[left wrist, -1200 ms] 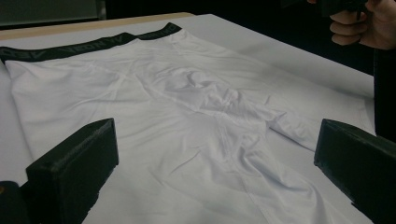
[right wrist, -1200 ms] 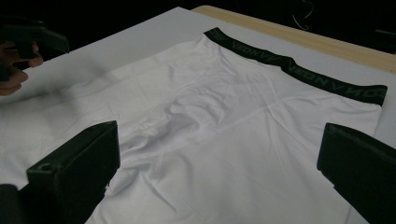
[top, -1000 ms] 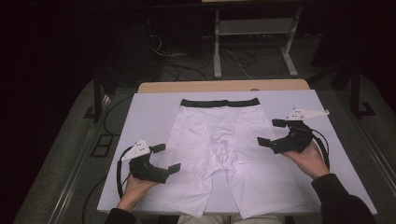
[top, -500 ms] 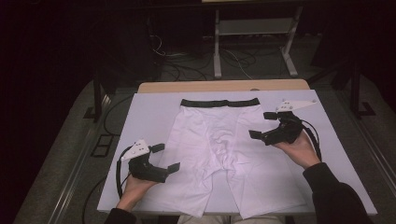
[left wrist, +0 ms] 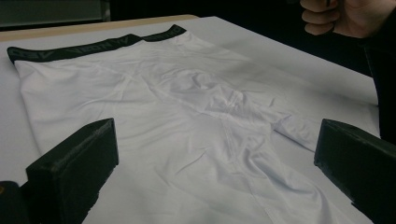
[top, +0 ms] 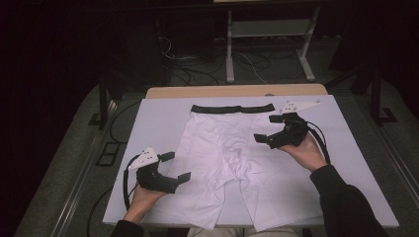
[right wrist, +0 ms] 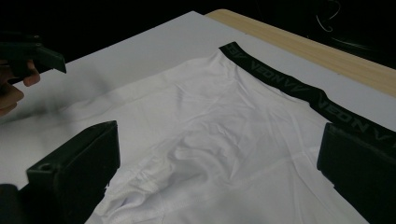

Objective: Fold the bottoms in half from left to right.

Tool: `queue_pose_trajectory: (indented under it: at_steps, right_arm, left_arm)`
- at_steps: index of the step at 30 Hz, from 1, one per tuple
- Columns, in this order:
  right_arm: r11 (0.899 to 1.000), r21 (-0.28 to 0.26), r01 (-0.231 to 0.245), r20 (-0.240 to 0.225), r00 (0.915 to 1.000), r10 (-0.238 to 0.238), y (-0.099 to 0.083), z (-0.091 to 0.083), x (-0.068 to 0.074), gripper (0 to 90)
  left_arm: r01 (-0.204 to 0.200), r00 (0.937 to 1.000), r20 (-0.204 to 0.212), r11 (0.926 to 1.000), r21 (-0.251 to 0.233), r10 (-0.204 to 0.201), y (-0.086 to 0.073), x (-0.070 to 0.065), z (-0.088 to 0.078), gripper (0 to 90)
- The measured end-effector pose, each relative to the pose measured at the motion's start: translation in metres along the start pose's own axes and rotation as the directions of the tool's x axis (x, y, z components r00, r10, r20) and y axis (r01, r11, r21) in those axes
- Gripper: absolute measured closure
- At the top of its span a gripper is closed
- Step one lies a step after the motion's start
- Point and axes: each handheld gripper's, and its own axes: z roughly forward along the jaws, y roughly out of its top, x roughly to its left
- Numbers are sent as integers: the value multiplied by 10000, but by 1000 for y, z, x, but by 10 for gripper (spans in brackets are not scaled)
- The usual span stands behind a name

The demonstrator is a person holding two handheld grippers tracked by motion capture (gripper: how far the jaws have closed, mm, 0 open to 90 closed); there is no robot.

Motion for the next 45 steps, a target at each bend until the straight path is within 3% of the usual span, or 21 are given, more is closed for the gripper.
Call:
queue_pose_trajectory:
  at_steps: [34, 45]
  right_arm:
    - [9964, 544, 656, -328, 9974, -639, 53, 51, -1, 0]
    - [9972, 637, 404, -66, 9992, -400, 66, 68, -14, 0]
  left_arm:
    - [16, 10000, 62, 10000, -72, -15, 0, 0, -1, 0]
    - [4, 10000, 95, 9999, -113, -3, 0, 0, -2, 0]
